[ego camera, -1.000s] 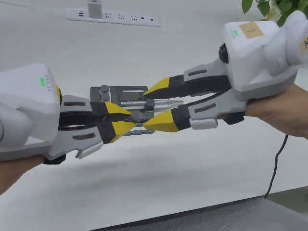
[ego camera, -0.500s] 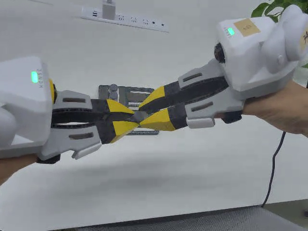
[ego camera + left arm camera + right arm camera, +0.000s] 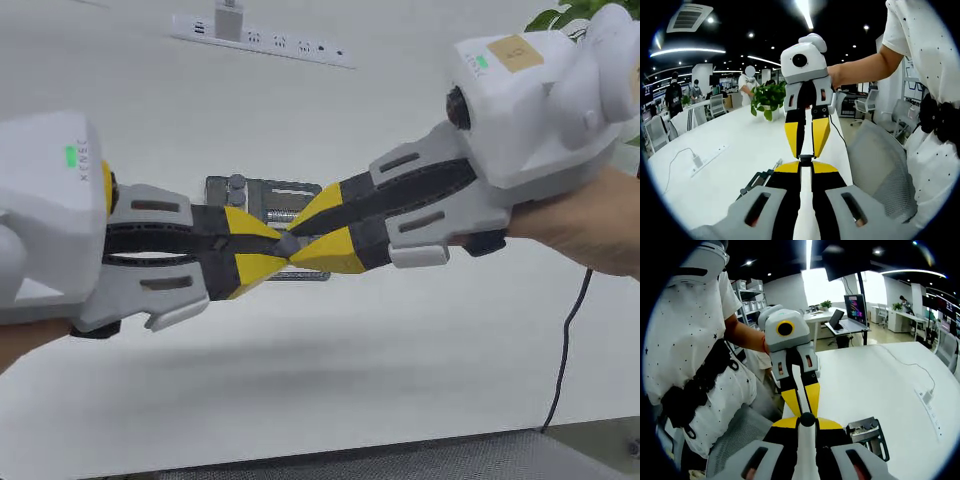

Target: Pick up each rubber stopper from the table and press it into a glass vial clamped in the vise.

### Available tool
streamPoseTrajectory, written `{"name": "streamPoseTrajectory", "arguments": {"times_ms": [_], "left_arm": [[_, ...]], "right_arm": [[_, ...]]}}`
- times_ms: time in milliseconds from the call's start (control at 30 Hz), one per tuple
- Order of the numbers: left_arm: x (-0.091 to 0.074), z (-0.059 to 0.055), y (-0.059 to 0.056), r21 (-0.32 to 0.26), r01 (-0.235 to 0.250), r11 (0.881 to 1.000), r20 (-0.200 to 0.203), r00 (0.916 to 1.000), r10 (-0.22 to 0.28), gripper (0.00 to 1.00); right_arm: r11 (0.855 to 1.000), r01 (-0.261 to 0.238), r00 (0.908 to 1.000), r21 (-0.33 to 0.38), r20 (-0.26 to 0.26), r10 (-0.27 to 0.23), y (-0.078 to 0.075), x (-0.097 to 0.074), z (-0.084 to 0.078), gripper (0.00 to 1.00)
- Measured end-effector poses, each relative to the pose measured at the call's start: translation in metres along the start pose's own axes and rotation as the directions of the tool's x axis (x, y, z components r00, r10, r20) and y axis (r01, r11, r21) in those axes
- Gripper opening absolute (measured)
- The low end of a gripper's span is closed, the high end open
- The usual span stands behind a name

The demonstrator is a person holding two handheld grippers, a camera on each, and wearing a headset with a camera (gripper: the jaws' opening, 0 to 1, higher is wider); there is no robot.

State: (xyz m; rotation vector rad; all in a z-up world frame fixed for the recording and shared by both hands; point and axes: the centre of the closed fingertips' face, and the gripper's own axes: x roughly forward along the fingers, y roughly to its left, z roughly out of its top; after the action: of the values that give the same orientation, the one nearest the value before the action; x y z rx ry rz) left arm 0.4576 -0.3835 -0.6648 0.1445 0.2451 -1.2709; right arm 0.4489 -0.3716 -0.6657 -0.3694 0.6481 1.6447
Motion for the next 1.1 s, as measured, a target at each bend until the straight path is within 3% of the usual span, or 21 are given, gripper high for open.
{"name": "streamPoseTrajectory", "arguments": {"times_ms": [467, 1100], "left_arm": [[-0.0005, -0.0009, -0.0035, -0.002, 0.034, 0.999, -0.007, 0.9994, -0.034, 0.03], [-0.0011, -0.004, -0.0031, -0.017, 0.037, 0.999, -0.025, 0.999, -0.037, 0.03]], "right_arm": [[1.0, -0.021, 0.9998, -0.004, -0.005, 0.021, 0.0025, -0.0006, -0.0008, 0.07], [0.999, -0.012, 0.9998, -0.03, -0.013, 0.012, 0.0029, 0.0033, -0.0007, 0.07]]}}
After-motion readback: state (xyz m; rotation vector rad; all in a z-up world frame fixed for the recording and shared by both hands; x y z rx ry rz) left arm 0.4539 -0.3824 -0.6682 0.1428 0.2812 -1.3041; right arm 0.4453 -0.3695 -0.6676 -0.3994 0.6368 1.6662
